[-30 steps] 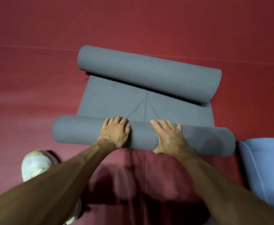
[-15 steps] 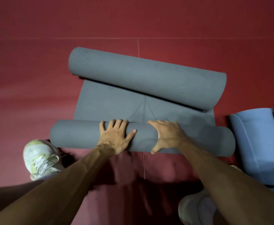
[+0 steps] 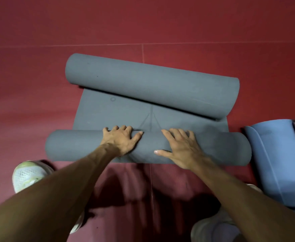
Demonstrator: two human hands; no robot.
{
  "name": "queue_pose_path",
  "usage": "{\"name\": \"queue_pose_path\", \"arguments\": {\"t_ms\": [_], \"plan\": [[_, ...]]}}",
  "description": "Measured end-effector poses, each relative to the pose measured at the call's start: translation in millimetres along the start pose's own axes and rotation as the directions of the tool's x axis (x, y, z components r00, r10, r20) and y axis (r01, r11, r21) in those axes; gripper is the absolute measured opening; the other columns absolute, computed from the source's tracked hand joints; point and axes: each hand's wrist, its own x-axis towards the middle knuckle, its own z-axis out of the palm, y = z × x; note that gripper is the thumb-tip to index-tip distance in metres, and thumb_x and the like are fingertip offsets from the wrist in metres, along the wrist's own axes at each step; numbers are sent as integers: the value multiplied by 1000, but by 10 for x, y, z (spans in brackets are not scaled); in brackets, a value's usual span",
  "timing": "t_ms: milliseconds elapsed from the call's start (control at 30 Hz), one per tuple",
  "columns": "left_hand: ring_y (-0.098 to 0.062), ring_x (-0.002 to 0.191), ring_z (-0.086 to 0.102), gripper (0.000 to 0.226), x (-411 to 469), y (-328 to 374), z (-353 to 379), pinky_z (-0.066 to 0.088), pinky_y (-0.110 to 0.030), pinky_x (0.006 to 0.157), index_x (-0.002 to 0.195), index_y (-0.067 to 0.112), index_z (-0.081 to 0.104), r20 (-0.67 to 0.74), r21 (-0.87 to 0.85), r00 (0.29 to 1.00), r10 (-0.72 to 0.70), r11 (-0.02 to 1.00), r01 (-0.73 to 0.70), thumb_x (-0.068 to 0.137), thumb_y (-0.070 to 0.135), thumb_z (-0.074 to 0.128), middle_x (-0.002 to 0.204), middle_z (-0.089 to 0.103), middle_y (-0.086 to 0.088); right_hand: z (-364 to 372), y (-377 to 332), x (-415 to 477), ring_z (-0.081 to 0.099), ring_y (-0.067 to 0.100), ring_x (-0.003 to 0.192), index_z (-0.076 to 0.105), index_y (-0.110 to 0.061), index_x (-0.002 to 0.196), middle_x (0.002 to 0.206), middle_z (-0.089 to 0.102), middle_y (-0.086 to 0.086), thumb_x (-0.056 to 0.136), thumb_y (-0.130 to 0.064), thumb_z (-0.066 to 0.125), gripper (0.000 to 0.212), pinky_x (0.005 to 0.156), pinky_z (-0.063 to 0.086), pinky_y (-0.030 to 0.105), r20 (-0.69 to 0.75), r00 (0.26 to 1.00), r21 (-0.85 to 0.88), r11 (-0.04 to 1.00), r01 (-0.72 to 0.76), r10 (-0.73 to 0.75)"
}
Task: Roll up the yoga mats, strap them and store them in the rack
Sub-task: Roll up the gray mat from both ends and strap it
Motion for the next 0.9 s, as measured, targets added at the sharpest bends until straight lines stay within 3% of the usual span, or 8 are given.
{"name": "queue_pose_path", "arguments": {"t_ms": [167, 267, 400, 533, 733, 833, 900], "plan": [[-24, 126, 47, 70, 228, 5, -88, 30, -47, 103, 127, 31, 54, 28, 2, 999, -27, 1000, 27, 88, 73, 14, 133, 55, -1, 162, -44, 65, 55, 25, 111, 57, -20, 126, 118, 61, 3, 79, -76, 23, 81, 98, 33, 49, -226, 967, 46, 992, -113, 121], [-26, 125, 50, 74, 351, -9, -135, 31, -46, 103, 129, 34, 55, 62, 1, 998, -18, 1000, 18, 85, 76, 13, 132, 58, -2, 154, -21, 165, 62, 25, 99, 65, -20, 115, 104, 67, 1, 82, -72, 31, 70, 89, 41, 46, -288, 947, 40, 990, -135, 141], [-32, 117, 56, 67, 451, 4, -197, 40, -40, 97, 120, 33, 62, 13, -68, 1000, -29, 997, 30, 86, 73, 21, 123, 64, -9, 73, -29, 334, 63, 24, 99, 67, -25, 112, 100, 69, -1, 84, -66, 26, 65, 91, 41, 44, -239, 946, 70, 976, -206, 217], [-33, 112, 58, 60, 505, 13, -273, 42, -38, 91, 112, 31, 66, -14, -105, 1000, 3, 994, -5, 89, 69, 26, 118, 65, -11, -18, 19, 458, 53, 18, 118, 58, -32, 124, 121, 63, -4, 86, -68, 21, 64, 101, 31, 38, -121, 964, 33, 972, -234, 236], [-26, 116, 57, 68, 448, -35, -268, 41, -40, 94, 125, 36, 57, -2, -44, 990, 142, 989, -142, 85, 75, 17, 122, 64, -3, -81, 58, 599, 51, 19, 121, 59, -31, 123, 124, 63, 0, 90, -66, 29, 57, 101, 31, 39, -50, 964, 40, 965, -258, 260], [-20, 121, 51, 80, 278, -10, -150, 31, -46, 104, 126, 30, 52, -121, 44, 984, 130, 991, -126, 80, 70, 0, 127, 58, 1, -142, 69, 663, 53, 22, 119, 62, -32, 116, 122, 65, 3, 90, -66, 28, 55, 100, 33, 40, -16, 965, 37, 965, -260, 261], [-22, 123, 47, 77, 151, 74, -27, 15, -57, 109, 128, 26, 51, -242, 89, 968, 69, 995, -49, 83, 60, -1, 131, 54, -1, -212, 93, 724, 54, 23, 121, 63, -32, 114, 124, 64, 3, 92, -66, 25, 56, 101, 34, 39, 73, 965, 70, 964, -257, 252]]}}
